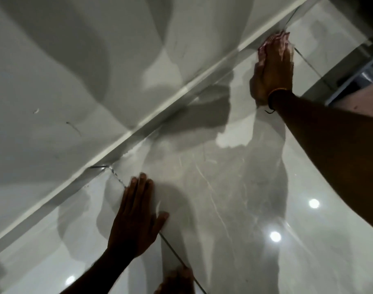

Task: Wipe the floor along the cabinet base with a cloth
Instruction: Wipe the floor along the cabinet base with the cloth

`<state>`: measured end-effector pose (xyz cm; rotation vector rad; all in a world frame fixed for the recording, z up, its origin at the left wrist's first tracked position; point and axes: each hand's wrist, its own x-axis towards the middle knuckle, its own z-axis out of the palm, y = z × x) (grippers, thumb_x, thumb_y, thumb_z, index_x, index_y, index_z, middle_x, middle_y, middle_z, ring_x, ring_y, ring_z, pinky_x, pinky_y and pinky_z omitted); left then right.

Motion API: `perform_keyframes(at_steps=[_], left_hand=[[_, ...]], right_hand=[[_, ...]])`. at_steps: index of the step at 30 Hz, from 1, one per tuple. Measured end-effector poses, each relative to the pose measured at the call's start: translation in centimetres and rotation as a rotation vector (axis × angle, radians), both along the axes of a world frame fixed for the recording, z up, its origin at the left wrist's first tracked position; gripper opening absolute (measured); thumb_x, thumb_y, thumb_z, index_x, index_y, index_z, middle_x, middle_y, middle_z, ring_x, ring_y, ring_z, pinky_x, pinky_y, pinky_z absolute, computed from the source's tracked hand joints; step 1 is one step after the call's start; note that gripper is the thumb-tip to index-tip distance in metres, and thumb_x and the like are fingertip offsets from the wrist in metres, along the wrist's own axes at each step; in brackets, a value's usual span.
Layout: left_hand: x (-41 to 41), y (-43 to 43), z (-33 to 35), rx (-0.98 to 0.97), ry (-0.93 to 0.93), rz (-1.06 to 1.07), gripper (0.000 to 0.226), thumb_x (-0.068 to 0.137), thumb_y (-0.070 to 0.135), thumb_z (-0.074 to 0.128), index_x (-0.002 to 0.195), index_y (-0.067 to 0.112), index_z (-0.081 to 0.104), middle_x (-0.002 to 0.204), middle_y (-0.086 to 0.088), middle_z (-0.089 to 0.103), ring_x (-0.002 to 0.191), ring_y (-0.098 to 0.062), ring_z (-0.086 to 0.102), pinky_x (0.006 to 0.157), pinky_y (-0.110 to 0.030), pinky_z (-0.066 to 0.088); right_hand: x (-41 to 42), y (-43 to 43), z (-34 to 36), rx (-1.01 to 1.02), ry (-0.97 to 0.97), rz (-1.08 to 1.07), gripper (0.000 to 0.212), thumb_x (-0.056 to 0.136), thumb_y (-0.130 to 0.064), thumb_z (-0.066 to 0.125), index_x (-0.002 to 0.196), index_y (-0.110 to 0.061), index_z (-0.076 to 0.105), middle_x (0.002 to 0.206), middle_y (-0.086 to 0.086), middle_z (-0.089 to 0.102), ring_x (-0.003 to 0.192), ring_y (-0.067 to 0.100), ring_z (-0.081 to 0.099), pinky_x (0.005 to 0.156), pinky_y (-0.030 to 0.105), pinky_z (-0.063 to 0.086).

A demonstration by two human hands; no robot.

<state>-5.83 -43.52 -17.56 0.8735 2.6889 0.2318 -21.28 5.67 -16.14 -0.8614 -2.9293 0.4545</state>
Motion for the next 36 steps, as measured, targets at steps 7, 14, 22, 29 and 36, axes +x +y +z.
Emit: perform_keyframes(at_steps=[7,14,22,29,36], left_hand=[[-0.2,0.4,0.5,0.005,-0.004,-0.007,0.094,0.099,0.062,0.045,0.164,-0.002,0.023,0.177,-0.02,0.014,0.165,-0.039,0.01,0.133,-0.05,0.015],[-0.2,0.8,0.8,-0.036,0.007,-0.007,0.096,0.097,0.063,0.047,0.164,-0.001,0.024,0.177,-0.018,0.015,0.165,-0.037,0.013,0.132,-0.051,0.019],[-0.2,0.4,0.7,-0.026,-0.003,0.012,0.094,0.098,0.061,0.051,0.165,0.0,0.024,0.177,-0.019,0.016,0.165,-0.036,0.012,0.133,-0.05,0.018],[0.8,-0.9,0.9,-0.058,-0.034,0.007,0.086,0.104,0.057,0.042,0.164,-0.001,0.024,0.176,-0.023,0.017,0.164,-0.04,0.013,0.132,-0.053,0.021],[0.2,-1.8,0.9,-0.102,-0.037,-0.061,0.086,0.106,0.059,0.04,0.165,-0.002,0.022,0.174,-0.026,0.021,0.164,-0.041,0.016,0.132,-0.054,0.021]], right_hand=[[4.7,-10.1,0.7,0.038,0.117,0.298,0.069,0.115,-0.046,0.023,0.167,-0.002,0.036,0.176,0.028,0.028,0.165,0.047,0.024,0.137,0.059,0.02],[6.3,-10.9,0.1,0.094,0.075,0.799,0.054,0.116,-0.036,0.031,0.169,-0.024,0.037,0.176,0.003,0.039,0.165,0.029,0.032,0.139,0.048,0.019],[3.6,-5.8,-0.2,0.052,-0.033,0.163,0.073,0.113,-0.057,0.013,0.173,-0.017,0.022,0.182,0.017,0.015,0.17,0.039,0.013,0.139,0.056,0.014],[10.0,-26.7,1.4,-0.117,-0.006,0.59,0.073,0.107,-0.06,0.034,0.169,-0.021,0.037,0.178,0.015,0.032,0.167,0.041,0.023,0.135,0.058,0.02],[9.9,-30.7,0.6,-0.157,-0.079,0.797,0.069,0.106,-0.056,0.023,0.169,-0.031,0.035,0.177,0.001,0.037,0.167,0.031,0.027,0.137,0.054,0.02]])
